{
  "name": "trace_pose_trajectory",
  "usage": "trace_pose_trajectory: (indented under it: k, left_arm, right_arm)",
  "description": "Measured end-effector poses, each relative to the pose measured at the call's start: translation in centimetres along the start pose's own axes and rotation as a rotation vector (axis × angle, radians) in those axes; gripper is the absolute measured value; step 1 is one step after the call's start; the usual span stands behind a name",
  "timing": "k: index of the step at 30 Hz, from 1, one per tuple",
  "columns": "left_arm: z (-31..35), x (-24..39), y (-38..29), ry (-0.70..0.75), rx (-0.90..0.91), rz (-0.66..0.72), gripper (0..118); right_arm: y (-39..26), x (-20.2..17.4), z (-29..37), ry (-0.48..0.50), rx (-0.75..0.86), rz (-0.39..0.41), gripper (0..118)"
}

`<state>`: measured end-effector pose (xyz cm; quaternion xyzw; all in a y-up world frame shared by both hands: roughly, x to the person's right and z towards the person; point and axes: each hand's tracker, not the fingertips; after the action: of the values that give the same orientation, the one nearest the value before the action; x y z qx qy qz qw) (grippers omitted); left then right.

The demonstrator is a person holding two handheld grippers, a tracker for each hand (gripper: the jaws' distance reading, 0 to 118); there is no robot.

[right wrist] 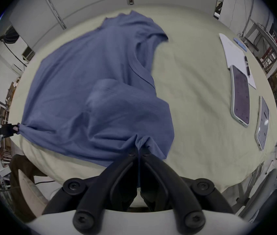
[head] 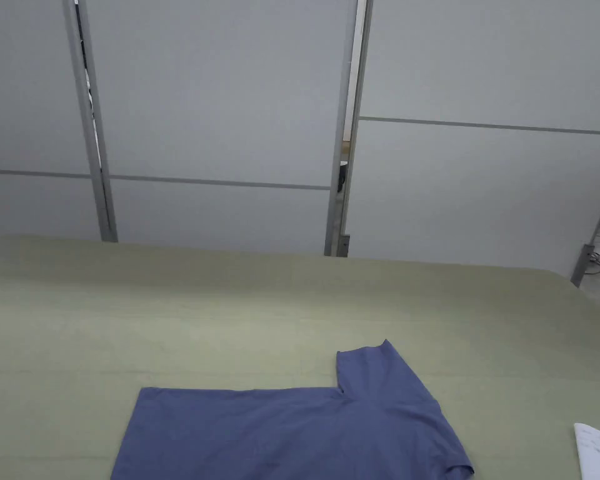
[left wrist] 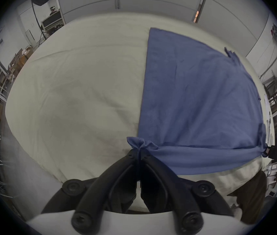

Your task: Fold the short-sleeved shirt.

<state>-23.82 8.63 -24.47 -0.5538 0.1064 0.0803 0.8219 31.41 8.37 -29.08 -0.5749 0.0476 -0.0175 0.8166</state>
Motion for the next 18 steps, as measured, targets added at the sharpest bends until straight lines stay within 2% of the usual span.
trace_pose_trajectory:
  k: [1, 2, 3, 5, 6, 7, 8, 10, 13, 14, 15, 16, 17, 18]
  left_arm:
    - [-0.1, -0.2, 0.0, -0.009, 0.002, 0.013, 6]
    - [0.2, -0.3, 0.0, -0.018, 0.012, 0.028, 26]
    - [0.9, -0.3, -0.1, -0.014, 0.05, 0.027, 33]
    - [3.0, -0.5, -0.2, 0.045, 0.151, 0.014, 58]
    - [4.6, -0.8, -0.1, 0.061, 0.234, 0.048, 99]
    - [6.6, -1.0, 0.1, 0.028, 0.335, 0.071, 118]
    - [9.3, -1.0, 0.5, -0.043, 0.51, 0.1, 118]
    - [13.5, -0.2, 1.4, -0.046, 0.686, 0.109, 118]
    - [18.0, 1.8, 2.6, -0.138, 0.854, 0.073, 118]
    - [18.9, 2.5, 2.8, -0.172, 0.876, 0.043, 110]
    - [19.2, 3.3, 3.3, -0.185, 0.891, 0.025, 87]
    - [19.7, 3.9, 3.5, -0.184, 0.901, 0.022, 41]
    - [19.6, 4.6, 3.6, -0.154, 0.89, 0.039, 0]
    - [19.4, 4.8, 3.5, -0.13, 0.896, 0.05, 0]
  right_arm:
    - [-0.1, 0.0, 0.0, 0.008, -0.001, 0.007, 6]
    - [-0.2, 0.3, 0.1, 0.01, 0.009, 0.008, 34]
    - [-0.3, 0.4, 0.8, -0.004, 0.046, 0.018, 34]
    - [-0.6, 0.4, 2.7, -0.114, 0.162, 0.055, 57]
    - [-0.7, 0.4, 4.2, -0.152, 0.237, 0.085, 95]
    - [-0.9, 0.5, 6.1, -0.148, 0.351, 0.094, 116]
    - [-0.9, 0.4, 8.3, -0.147, 0.484, 0.105, 118]
    - [-0.2, -0.1, 12.4, -0.127, 0.664, 0.067, 118]
    - [0.9, -1.8, 16.6, -0.08, 0.89, 0.058, 118]
    - [1.6, -2.8, 17.7, -0.048, 0.924, 0.062, 117]
    - [1.7, -3.4, 18.5, 0.01, 0.959, 0.076, 110]
    - [1.7, -3.9, 19.0, 0.045, 0.985, 0.079, 83]
    - [1.7, -4.7, 19.2, 0.007, 1.006, 0.068, 5]
    - [1.9, -6.2, 19.2, -0.045, 1.053, 0.047, 2]
